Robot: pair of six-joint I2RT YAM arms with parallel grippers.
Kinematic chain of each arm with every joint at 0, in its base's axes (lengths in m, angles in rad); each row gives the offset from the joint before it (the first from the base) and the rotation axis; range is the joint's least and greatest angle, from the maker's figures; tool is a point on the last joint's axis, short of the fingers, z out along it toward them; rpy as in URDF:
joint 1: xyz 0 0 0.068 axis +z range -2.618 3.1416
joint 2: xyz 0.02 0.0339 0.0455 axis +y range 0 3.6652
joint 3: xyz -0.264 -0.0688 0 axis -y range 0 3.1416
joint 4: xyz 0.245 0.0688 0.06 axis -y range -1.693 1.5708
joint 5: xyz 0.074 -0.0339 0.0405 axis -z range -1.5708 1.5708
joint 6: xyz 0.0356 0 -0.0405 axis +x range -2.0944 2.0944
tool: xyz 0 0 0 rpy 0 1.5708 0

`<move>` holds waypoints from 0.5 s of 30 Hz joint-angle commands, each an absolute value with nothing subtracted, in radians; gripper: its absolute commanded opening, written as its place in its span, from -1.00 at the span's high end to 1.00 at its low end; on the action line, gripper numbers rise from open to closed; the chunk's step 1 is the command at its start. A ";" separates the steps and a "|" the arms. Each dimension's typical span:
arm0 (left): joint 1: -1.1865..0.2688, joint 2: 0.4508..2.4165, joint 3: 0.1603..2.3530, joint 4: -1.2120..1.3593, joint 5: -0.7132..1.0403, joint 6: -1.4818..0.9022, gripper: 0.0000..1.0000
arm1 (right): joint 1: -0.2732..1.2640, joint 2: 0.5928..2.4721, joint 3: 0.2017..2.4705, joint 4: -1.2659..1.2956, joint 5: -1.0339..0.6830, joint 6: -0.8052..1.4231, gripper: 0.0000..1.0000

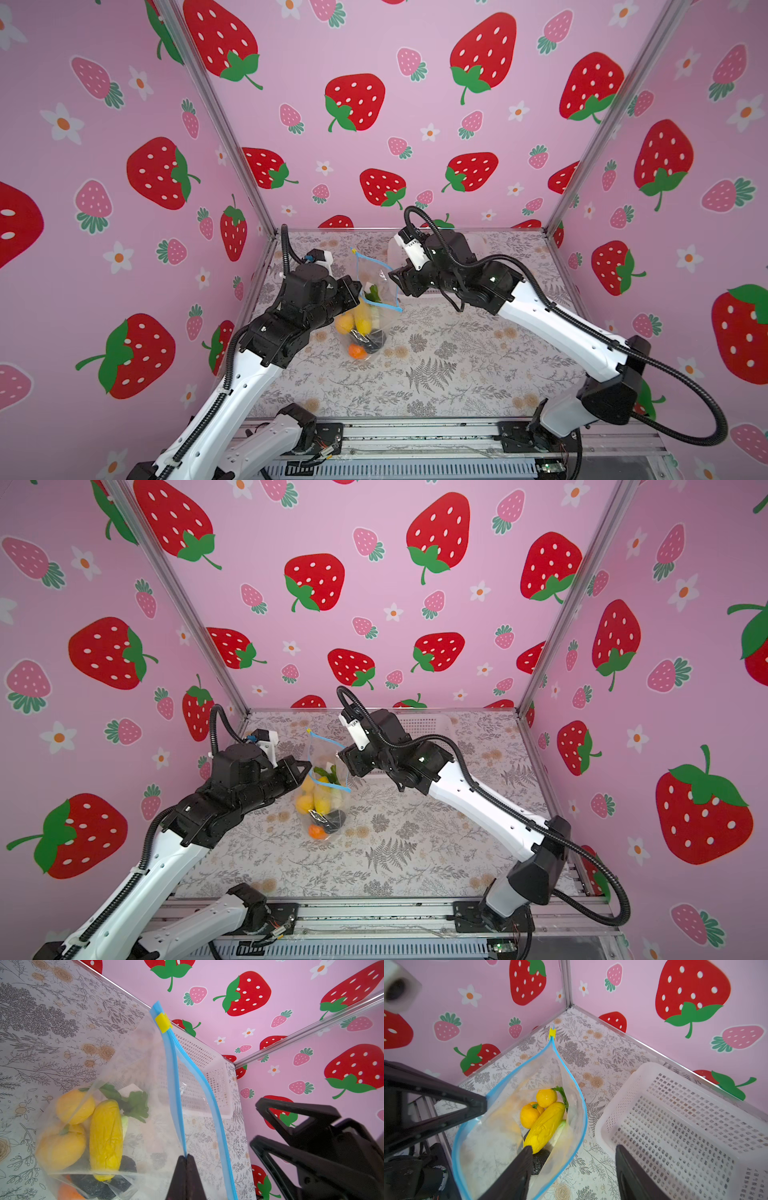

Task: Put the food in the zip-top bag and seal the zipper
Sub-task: 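Raise the right gripper out of the bag and draw it back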

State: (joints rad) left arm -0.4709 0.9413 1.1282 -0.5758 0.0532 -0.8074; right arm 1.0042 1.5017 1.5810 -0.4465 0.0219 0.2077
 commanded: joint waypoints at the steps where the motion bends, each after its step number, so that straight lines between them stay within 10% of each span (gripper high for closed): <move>1: -0.467 0.930 1.143 -0.565 0.041 -0.798 1.00 | 1.005 1.433 1.479 -0.278 -0.017 0.201 -0.30; 15: -0.467 0.933 1.135 -0.559 0.043 -0.799 1.00 | 0.954 1.248 1.115 -0.110 0.042 0.263 -0.19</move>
